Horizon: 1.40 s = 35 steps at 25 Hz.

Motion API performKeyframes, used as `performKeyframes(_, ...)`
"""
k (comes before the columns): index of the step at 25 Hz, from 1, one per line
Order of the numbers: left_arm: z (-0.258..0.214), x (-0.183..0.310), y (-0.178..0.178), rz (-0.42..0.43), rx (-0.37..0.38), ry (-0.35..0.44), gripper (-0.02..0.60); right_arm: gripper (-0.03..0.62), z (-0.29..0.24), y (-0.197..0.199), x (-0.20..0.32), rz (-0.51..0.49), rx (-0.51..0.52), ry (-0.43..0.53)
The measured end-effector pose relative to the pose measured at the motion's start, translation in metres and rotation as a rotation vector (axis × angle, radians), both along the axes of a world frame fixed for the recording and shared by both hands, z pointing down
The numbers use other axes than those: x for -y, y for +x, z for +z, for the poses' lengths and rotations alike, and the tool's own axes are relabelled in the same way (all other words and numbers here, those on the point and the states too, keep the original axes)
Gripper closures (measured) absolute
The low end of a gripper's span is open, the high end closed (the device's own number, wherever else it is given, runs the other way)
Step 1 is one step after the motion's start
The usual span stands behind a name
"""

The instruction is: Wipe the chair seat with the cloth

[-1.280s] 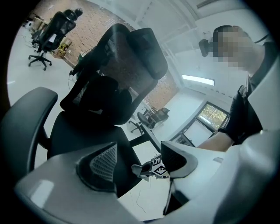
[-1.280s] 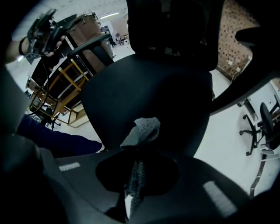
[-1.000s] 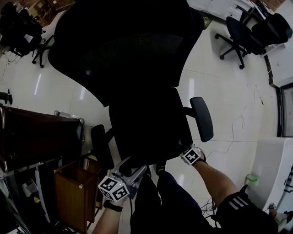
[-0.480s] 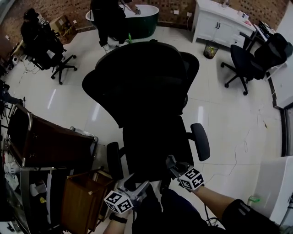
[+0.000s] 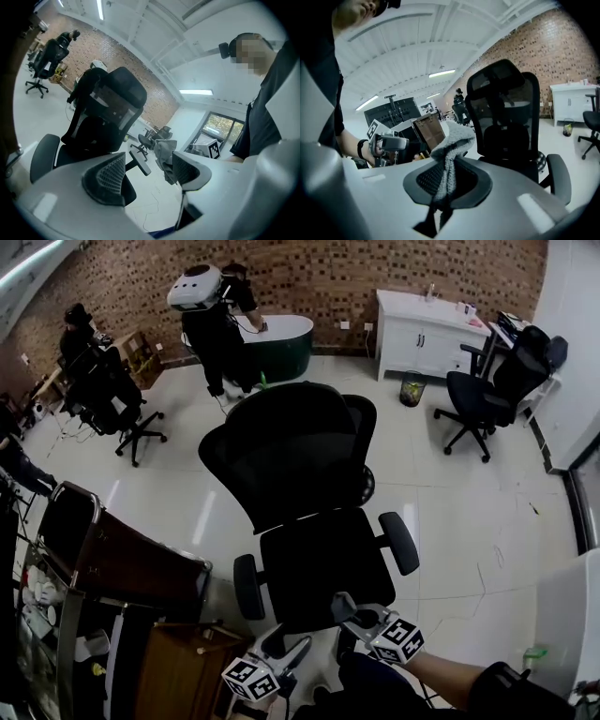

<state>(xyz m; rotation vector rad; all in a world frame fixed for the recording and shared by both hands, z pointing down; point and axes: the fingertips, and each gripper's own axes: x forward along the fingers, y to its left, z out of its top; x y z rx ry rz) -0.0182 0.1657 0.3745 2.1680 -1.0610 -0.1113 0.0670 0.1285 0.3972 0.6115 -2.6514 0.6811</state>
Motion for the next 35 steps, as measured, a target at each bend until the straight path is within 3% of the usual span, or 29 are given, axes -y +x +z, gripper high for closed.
performKeyframes(8, -0.058, -0.144, -0.01, 0.065, -0.01, 0.122, 0.249, 0.565, -0.079, -0.001, -0.131, 0.148, 0.158, 0.06)
performKeyframes(14, -0.082, -0.24, -0.021, 0.098, -0.027, 0.146, 0.249, 0.565, -0.122, 0.014, -0.218, 0.196, 0.158, 0.146)
performKeyframes(22, -0.105, -0.271, -0.006, 0.119, -0.018, 0.21, 0.249, 0.565, -0.138, 0.049, -0.274, 0.212, 0.116, 0.217)
performKeyframes(35, -0.141, -0.28, 0.038, 0.117, -0.017, 0.269, 0.249, 0.565, -0.17, 0.094, -0.294, 0.203, 0.084, 0.33)
